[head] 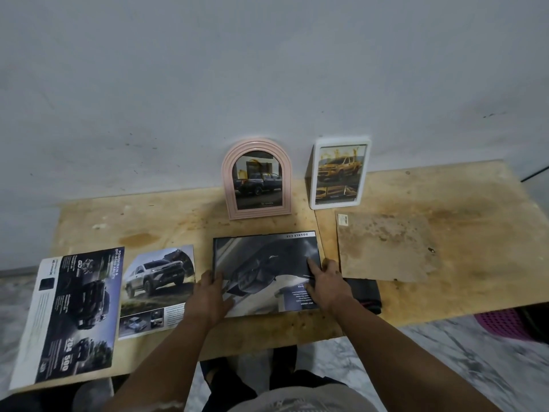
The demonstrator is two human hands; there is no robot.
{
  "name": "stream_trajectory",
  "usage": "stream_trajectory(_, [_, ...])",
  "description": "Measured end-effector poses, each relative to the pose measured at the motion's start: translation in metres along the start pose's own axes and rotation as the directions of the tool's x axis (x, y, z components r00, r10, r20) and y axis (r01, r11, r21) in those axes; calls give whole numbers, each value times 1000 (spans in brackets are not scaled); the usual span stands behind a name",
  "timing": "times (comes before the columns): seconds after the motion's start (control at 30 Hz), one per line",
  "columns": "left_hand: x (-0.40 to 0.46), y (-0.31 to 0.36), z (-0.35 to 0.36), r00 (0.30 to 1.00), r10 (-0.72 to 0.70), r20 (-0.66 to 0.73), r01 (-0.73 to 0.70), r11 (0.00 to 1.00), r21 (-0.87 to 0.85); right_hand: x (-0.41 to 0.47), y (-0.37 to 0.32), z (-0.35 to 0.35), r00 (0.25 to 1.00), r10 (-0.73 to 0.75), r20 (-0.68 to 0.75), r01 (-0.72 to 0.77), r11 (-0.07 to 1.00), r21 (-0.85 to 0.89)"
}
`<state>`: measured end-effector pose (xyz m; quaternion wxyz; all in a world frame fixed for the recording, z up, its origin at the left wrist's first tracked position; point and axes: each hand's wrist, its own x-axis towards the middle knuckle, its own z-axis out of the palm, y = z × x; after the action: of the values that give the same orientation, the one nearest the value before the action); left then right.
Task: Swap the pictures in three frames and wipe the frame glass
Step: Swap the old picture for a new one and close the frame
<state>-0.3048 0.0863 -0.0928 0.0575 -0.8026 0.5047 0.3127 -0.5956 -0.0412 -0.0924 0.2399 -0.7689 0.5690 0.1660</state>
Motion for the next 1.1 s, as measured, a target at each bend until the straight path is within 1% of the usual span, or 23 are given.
stream_trajectory(0.13, [2, 1, -1, 1000, -4, 17, 4, 1000, 18, 4, 0, -2, 999, -17, 32, 19, 998, -56])
stream_trajectory(0.3, [3, 2, -1, 1000, -14, 27, 14, 999, 31, 9, 5, -9, 995, -41, 88, 47, 997, -65])
stream_trajectory(0.4, [4, 2, 0, 1000, -20, 21, 19, 1000, 20, 9, 10, -21, 997, -62, 50, 63, 998, -21])
stream_trajectory(0.47, [6, 1, 0, 1000, -17, 19, 17, 1000, 10, 7, 16, -32, 998, -59, -29, 60, 997, 58])
stream_trajectory(0.53, [8, 2, -1, 999, -18, 29, 18, 1000, -2, 7, 25, -46, 993, 7, -119, 14, 984, 177])
stream_trajectory(0.57, [8, 2, -2, 999, -20, 34, 20, 1000, -5, 7, 32, -53, 986, 68, -151, -30, 971, 239])
stream_trajectory(0.63, [9, 5, -3, 999, -24, 35, 24, 1000, 1, 12, 53, -66, 962, 213, -169, -143, 926, 350])
stream_trajectory(0.7, [12, 6, -3, 999, -24, 37, 24, 1000, -1, 18, 79, -75, 917, 363, -165, -256, 854, 452])
stream_trajectory(0.73, [13, 6, -3, 999, -28, 44, 28, 1000, -5, 21, 93, -79, 883, 446, -143, -322, 800, 506])
stream_trajectory(0.77, [15, 6, -3, 998, -33, 54, 33, 999, -8, 23, 105, -83, 841, 531, -106, -396, 736, 549])
stream_trajectory(0.83, [20, 6, -1, 996, -47, 73, 49, 999, -20, 30, 134, -86, 747, 664, 18, -541, 593, 597])
stream_trajectory(0.9, [23, 8, 0, 994, -59, 86, 63, 997, -36, 30, 158, -91, 663, 738, 126, -631, 459, 625])
stream_trajectory(0.97, [25, 10, 1, 993, -66, 99, 69, 997, -32, 30, 178, -88, 574, 795, 196, -685, 335, 647])
stream_trajectory(1.03, [26, 12, 2, 991, -79, 104, 82, 996, -26, 29, 192, -83, 502, 826, 257, -698, 212, 684])
stream_trajectory(1.1, [28, 11, 4, 991, -88, 102, 91, 995, -27, 28, 201, -81, 471, 828, 306, -673, 113, 731])
